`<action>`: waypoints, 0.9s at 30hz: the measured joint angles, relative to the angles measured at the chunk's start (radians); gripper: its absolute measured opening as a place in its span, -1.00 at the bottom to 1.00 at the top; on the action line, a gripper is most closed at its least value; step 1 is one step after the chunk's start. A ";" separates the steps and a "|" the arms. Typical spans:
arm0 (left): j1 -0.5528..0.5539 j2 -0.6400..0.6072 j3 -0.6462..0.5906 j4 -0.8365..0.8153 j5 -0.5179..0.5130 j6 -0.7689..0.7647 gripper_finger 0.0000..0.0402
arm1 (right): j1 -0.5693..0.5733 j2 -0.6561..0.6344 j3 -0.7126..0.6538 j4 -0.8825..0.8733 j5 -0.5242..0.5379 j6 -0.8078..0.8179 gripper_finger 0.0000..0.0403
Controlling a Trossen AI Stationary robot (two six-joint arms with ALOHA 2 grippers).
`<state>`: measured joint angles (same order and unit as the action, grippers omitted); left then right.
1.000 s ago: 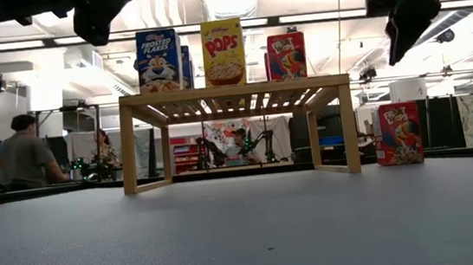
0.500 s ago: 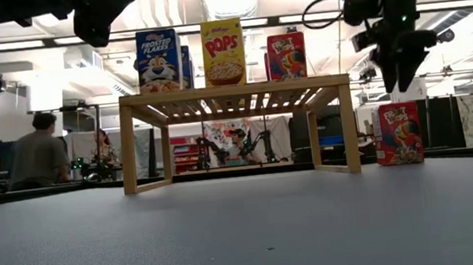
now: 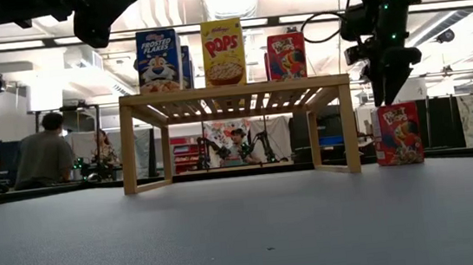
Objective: Stack cereal on shelf
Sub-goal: Put the red cereal box on the shelf aligned with the other red cereal box
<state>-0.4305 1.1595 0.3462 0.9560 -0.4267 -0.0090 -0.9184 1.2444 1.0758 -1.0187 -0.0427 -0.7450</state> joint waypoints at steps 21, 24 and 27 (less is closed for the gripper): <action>0.000 0.000 0.000 -0.002 0.001 0.000 0.40 | -0.012 -0.048 -0.003 0.002 -0.050 0.009 0.67; 0.000 0.000 -0.001 -0.002 0.001 0.000 0.40 | -0.012 -0.050 -0.003 -0.001 -0.054 0.011 0.67; 0.000 0.000 -0.001 -0.001 0.001 0.000 0.40 | -0.012 -0.045 -0.007 -0.001 -0.071 0.012 0.67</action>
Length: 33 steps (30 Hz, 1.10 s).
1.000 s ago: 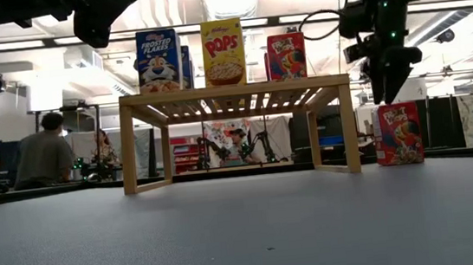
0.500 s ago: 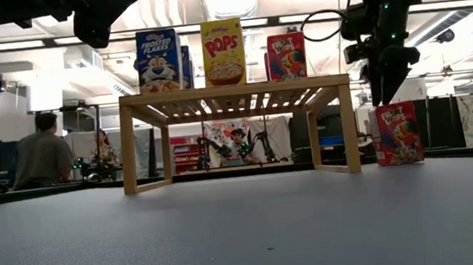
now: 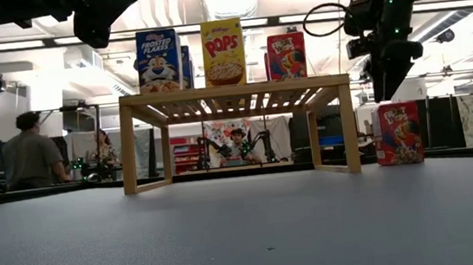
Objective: Stack cereal on shelf
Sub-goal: Put the red cereal box on the shelf aligned with the other red cereal box
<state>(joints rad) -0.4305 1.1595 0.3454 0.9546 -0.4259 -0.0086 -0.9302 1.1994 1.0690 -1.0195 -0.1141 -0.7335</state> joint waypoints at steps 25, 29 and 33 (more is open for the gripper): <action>-0.001 -0.001 0.000 -0.004 0.000 0.000 0.40 | 0.000 0.054 -0.117 0.141 0.013 0.017 0.66; -0.001 -0.001 0.000 -0.005 0.000 -0.003 0.40 | 0.000 0.068 -0.117 0.134 0.013 0.027 0.61; -0.001 -0.001 0.000 -0.005 0.000 -0.003 0.40 | 0.000 0.068 -0.117 0.136 0.013 0.027 0.49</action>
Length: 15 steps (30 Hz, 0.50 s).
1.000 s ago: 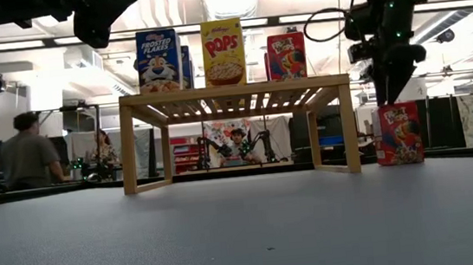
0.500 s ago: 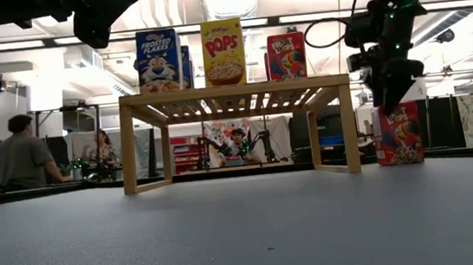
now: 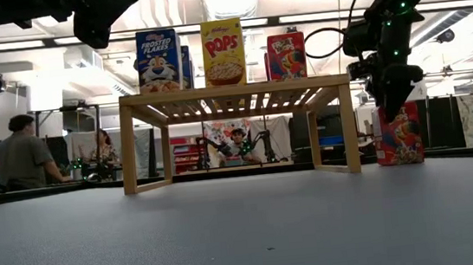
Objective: Stack cereal on shelf
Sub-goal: Put the red cereal box on the shelf aligned with the other red cereal box
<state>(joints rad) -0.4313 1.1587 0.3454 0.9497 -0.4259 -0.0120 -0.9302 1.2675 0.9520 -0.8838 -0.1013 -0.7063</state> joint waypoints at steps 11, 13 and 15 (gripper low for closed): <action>0.000 0.000 0.000 0.000 -0.005 0.000 0.40 | 0.000 -0.003 0.062 -0.001 0.033 0.023 0.08; 0.000 0.000 0.000 -0.001 -0.009 0.000 0.40 | 0.000 -0.003 0.087 -0.010 0.034 0.036 0.03; 0.000 0.000 0.000 -0.001 -0.010 0.000 0.40 | 0.000 -0.003 0.113 -0.032 0.034 0.041 -0.01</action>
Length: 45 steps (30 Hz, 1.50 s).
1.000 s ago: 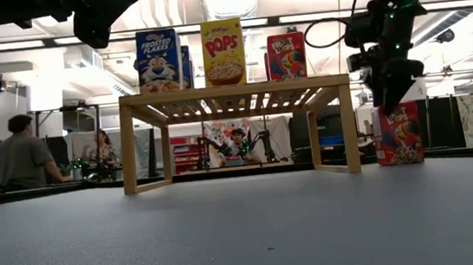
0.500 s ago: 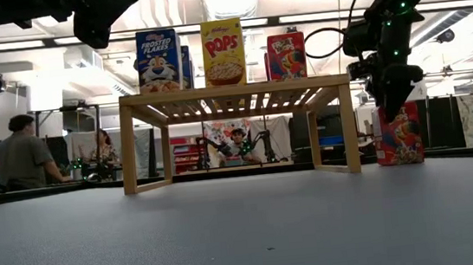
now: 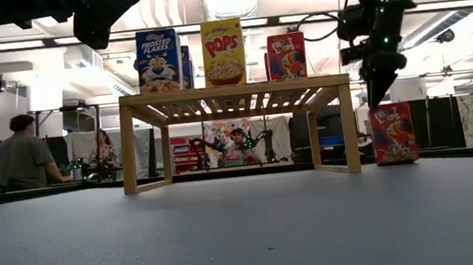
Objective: Stack cereal on shelf
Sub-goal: Put the red cereal box on the shelf aligned with the other red cereal box
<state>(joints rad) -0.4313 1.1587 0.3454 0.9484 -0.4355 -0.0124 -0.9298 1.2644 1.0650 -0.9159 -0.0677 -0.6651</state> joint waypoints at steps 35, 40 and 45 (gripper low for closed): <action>0.000 0.002 0.000 -0.018 0.000 -0.016 0.40 | 0.000 0.023 -0.010 -0.067 0.017 0.060 0.62; 0.000 0.002 0.000 -0.025 0.000 -0.023 0.40 | 0.000 0.063 -0.024 -0.062 0.026 0.070 0.61; 0.000 0.002 0.000 -0.025 0.000 -0.026 0.40 | 0.000 0.095 -0.025 -0.059 0.026 0.080 0.50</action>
<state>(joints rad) -0.4313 1.1606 0.3454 0.9236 -0.4355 -0.0387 -0.9302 1.3593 1.0401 -0.9749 -0.0422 -0.5850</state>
